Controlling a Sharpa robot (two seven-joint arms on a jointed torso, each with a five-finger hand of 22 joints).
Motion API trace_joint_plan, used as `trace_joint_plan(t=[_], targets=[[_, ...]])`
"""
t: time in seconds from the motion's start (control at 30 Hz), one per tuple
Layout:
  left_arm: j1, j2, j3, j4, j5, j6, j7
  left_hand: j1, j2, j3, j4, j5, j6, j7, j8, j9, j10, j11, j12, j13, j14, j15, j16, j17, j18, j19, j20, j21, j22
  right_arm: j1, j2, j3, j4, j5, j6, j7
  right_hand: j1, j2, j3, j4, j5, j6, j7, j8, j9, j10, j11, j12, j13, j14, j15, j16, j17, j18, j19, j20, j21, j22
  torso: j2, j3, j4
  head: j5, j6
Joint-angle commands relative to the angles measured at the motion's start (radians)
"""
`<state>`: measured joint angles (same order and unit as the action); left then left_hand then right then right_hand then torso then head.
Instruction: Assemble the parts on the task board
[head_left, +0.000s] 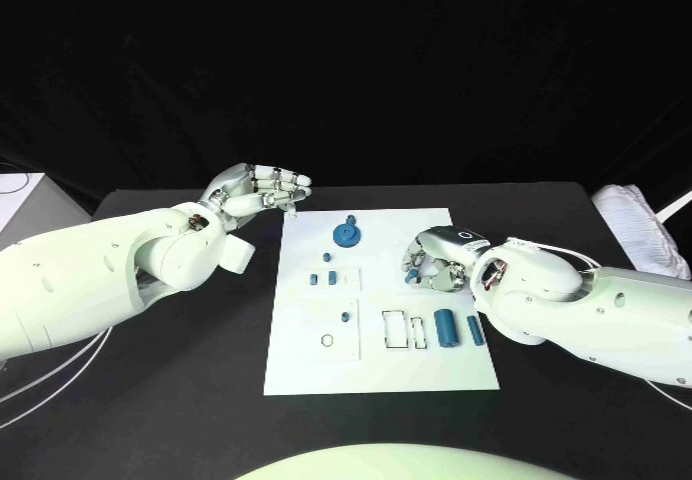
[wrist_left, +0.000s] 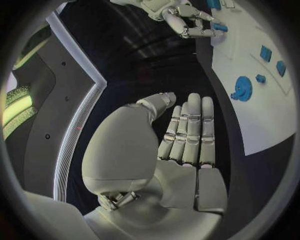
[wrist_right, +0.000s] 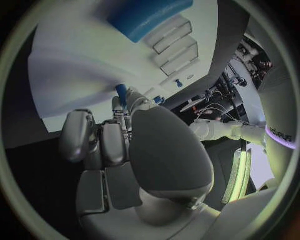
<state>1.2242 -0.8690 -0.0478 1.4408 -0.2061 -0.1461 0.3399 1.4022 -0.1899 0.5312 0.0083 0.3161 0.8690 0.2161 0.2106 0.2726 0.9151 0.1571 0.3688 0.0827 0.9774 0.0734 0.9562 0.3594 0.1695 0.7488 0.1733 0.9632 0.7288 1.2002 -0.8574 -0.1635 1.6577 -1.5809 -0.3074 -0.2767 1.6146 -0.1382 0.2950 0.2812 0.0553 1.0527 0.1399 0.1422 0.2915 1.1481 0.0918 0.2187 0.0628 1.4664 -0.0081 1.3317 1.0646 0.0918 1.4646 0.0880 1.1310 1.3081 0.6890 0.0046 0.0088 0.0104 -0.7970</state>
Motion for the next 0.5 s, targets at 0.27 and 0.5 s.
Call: trace_joint_plan(t=[0.27,0.5], targets=[[0.001,0.0,0.001,0.003,0.007,0.009,0.007,-0.001,0.009,-0.004,-0.001,-0.002,0.004,0.001,0.001,-0.002,0.006,-0.003,0.005,0.0,0.002,0.004,-0.004,-0.001,0.014,0.008,0.003,-0.006,-0.001,-0.005,0.001,-0.002,0.008,-0.076,-0.014,-0.018,0.002,-0.038,0.243,-0.121,-0.005,0.058,-0.008,0.033,0.018,0.126,-0.035,-0.042,0.022,0.015,-0.016,0.019,0.023,-0.029,0.034,-0.017,0.09,0.116,-0.001,-0.0005,0.0004,-0.001,-0.004],[0.001,0.0,0.001,0.002,0.007,0.009,0.007,-0.001,0.009,-0.004,-0.001,-0.002,0.004,0.001,0.001,-0.002,0.006,-0.003,0.005,0.0,0.002,0.004,-0.004,-0.001,0.014,0.008,0.003,-0.006,-0.001,-0.006,-0.004,-0.001,0.026,-0.083,-0.06,-0.01,-0.09,-0.057,0.357,-0.202,-0.006,0.07,-0.013,0.055,0.04,0.16,-0.041,-0.059,0.044,0.015,-0.022,0.022,0.025,-0.034,0.038,-0.021,0.126,0.14,-0.001,-0.0003,0.0001,-0.001,-0.004]])
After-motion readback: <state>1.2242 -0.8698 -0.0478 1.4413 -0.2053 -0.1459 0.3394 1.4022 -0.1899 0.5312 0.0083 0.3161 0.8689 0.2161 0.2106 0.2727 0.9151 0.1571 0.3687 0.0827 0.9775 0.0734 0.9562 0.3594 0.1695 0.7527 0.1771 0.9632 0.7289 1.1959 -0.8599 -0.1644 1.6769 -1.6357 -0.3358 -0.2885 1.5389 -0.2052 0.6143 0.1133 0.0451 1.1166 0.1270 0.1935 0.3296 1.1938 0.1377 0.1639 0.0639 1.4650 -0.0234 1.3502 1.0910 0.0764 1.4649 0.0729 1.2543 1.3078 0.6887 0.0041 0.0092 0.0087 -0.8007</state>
